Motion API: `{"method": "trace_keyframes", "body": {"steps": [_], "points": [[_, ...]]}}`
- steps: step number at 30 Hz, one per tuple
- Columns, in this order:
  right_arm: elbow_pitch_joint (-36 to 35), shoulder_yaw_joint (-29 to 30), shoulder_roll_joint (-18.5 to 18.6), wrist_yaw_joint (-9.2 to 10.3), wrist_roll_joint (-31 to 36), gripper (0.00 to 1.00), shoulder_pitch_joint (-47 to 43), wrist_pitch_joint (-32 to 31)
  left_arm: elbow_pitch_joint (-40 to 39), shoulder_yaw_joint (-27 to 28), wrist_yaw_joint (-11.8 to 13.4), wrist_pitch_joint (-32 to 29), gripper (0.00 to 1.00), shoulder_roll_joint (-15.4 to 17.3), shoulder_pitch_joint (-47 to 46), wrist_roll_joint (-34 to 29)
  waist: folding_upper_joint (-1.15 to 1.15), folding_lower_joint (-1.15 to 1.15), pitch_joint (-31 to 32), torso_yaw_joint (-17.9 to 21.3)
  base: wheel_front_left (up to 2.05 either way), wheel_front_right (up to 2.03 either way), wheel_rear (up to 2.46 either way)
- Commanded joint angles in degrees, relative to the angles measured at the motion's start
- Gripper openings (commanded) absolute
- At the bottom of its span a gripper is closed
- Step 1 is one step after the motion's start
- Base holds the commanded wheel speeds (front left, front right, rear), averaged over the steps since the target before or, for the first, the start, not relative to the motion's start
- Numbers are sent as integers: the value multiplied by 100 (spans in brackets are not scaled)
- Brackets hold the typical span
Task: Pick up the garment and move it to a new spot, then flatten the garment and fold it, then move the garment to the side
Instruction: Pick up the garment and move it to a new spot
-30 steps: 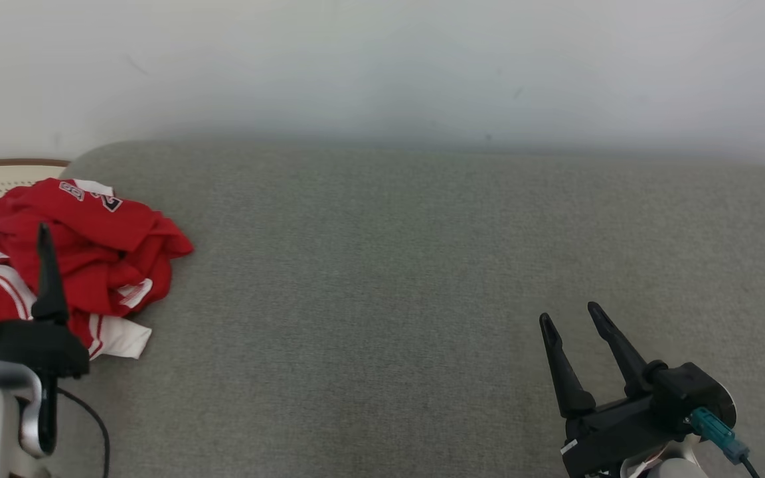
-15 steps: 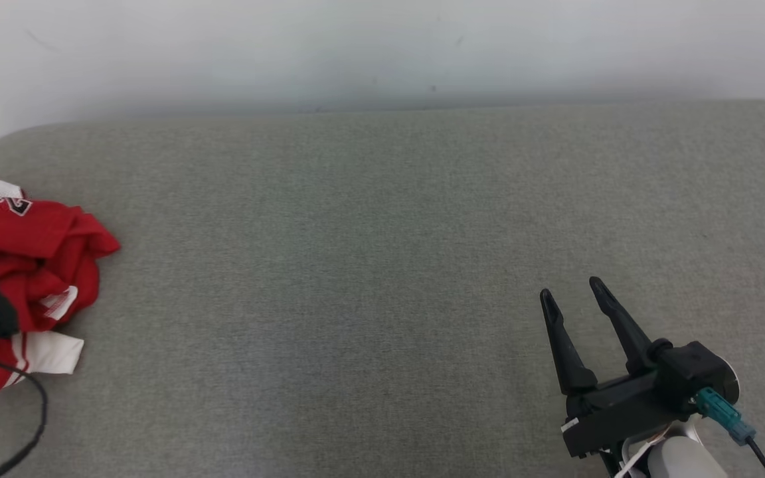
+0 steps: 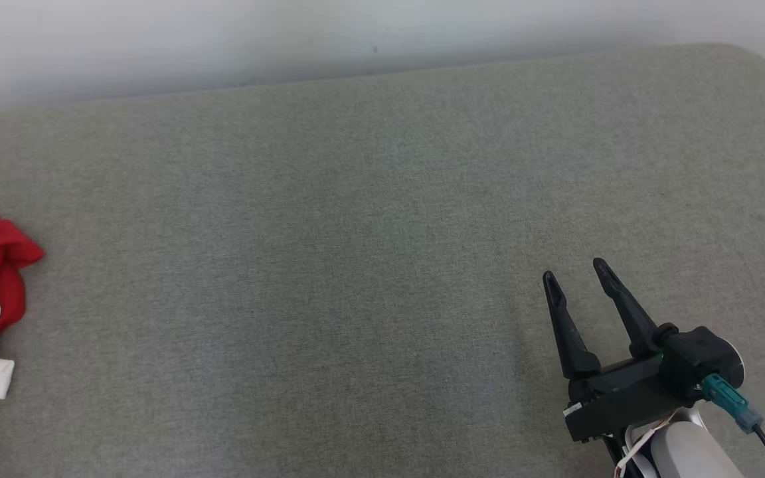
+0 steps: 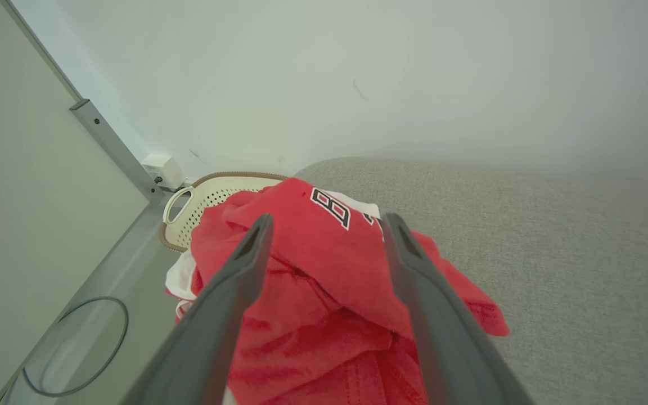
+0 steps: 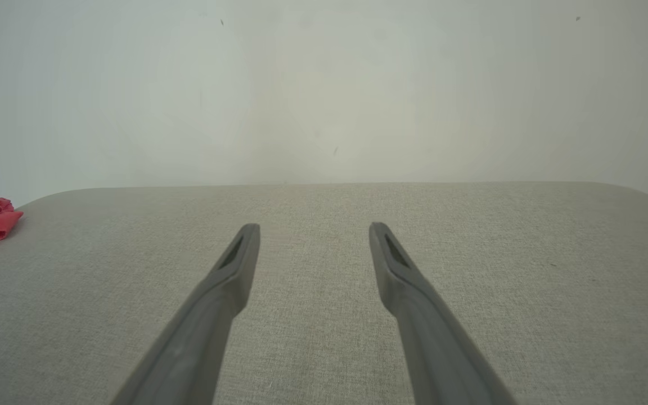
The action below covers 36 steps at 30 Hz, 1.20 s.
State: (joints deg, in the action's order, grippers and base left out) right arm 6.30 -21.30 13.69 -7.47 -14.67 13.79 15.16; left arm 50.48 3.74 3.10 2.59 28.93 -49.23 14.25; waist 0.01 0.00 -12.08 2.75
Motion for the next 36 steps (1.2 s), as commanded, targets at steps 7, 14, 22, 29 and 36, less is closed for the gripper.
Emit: {"method": "trace_keyframes", "body": {"steps": [7, 14, 22, 29, 36], "points": [[-58, -1, 6, -3, -15, 100, 130, 17, 618, -11, 32, -293, 100, 228, -347, 39, -1, 0, -335, 273, 0, 0, 0], [-42, 3, 18, -3, -5, 100, 182, 17, 1184, -136, 12, -991, 100, 324, -567, 51, -1, 0, -422, 365, 0, 0, 0], [-6, 40, 44, -4, 17, 100, 193, 17, 1286, -315, 15, -936, 0, 324, -710, -48, -1, 0, -392, 349, 0, 0, 0], [12, 60, 38, -3, 44, 100, 177, 17, 1067, -474, -31, -474, 0, 272, -847, -157, -1, 0, -335, 289, 0, 0, 0], [65, 36, 11, -3, 5, 100, 111, 17, 687, -699, -251, -44, 0, 218, -1125, -211, -1, 0, -118, 211, 0, 0, 0]]}}
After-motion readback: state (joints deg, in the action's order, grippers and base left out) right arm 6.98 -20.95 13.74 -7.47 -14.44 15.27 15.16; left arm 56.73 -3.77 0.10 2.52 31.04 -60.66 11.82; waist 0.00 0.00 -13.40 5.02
